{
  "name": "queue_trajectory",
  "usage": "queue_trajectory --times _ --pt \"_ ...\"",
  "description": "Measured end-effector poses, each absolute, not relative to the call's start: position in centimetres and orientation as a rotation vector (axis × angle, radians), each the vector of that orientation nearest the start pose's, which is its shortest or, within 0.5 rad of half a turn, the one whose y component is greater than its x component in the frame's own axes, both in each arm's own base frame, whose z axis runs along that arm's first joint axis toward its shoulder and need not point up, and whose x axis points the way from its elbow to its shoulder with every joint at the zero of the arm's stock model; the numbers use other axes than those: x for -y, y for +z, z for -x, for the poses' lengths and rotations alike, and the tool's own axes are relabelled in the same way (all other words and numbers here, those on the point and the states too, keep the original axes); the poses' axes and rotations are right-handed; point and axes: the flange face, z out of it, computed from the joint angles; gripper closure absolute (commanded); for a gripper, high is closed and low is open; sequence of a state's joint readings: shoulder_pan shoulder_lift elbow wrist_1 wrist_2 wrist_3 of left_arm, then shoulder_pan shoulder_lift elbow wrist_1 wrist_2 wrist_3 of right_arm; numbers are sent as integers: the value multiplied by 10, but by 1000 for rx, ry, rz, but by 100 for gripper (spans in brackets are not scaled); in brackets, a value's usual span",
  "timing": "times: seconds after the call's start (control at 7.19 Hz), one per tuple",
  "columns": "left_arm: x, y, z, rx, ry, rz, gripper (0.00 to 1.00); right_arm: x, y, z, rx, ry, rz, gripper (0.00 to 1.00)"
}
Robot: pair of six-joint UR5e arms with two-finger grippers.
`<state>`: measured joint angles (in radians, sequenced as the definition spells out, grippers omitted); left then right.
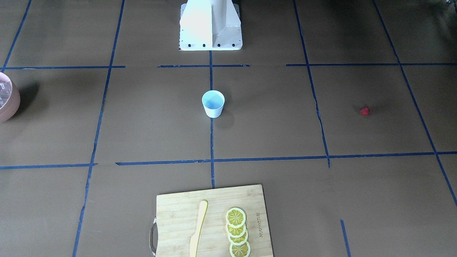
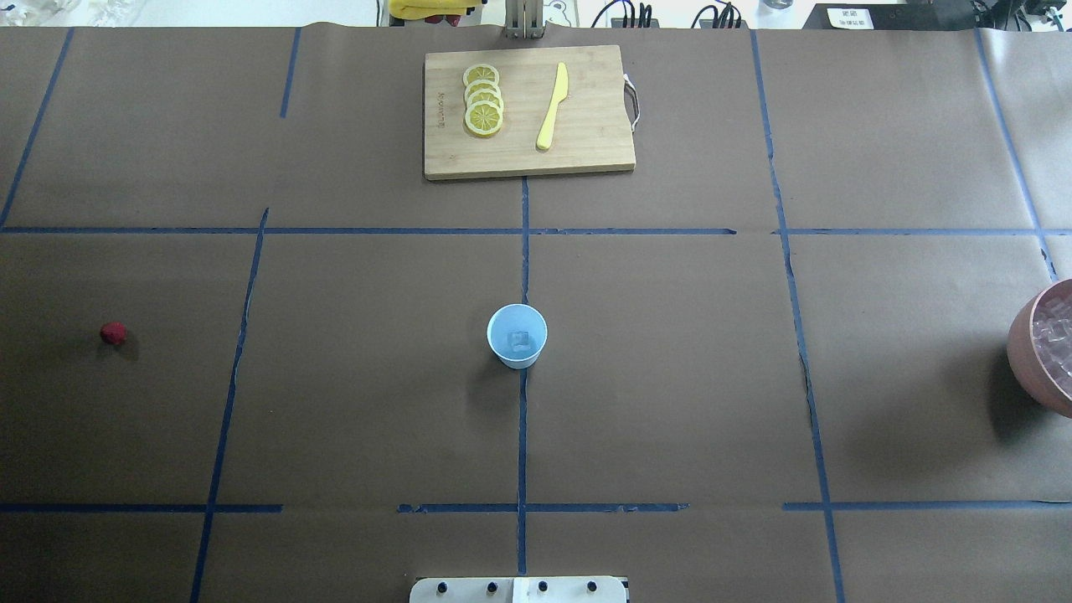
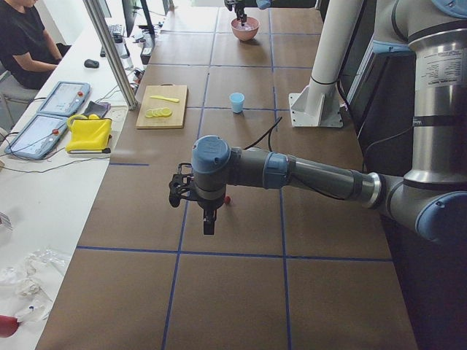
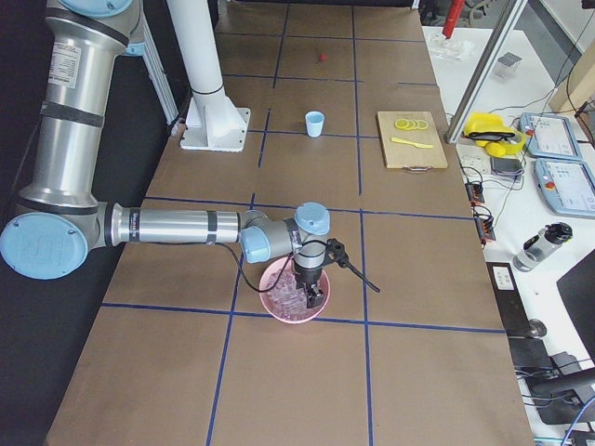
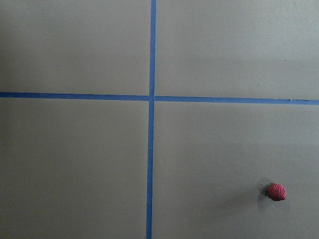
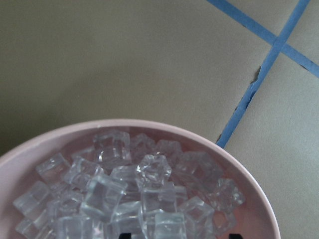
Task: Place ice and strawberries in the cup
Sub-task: 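Grasp another ice cube from the bowl with the right gripper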
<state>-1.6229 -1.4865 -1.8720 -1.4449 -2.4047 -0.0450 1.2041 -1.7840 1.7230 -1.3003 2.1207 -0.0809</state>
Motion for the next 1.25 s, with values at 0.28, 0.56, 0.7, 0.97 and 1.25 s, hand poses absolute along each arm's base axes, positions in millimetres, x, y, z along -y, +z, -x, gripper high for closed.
queue_trajectory --times 0.28,0.56,0.7,0.97,1.25 --pt "449 558 83 -833 -53 -91 0 418 663 75 580 -495 -126 37" --pt "449 557 83 -833 -52 -93 0 417 664 75 580 -496 -125 38" --pt "449 556 83 -833 -52 -93 0 416 664 74 580 -495 -123 38" --pt "448 554 83 -833 -50 -98 0 415 665 74 579 -495 -121 61" --pt "448 553 83 -833 -50 -98 0 414 665 73 582 -494 -120 97"
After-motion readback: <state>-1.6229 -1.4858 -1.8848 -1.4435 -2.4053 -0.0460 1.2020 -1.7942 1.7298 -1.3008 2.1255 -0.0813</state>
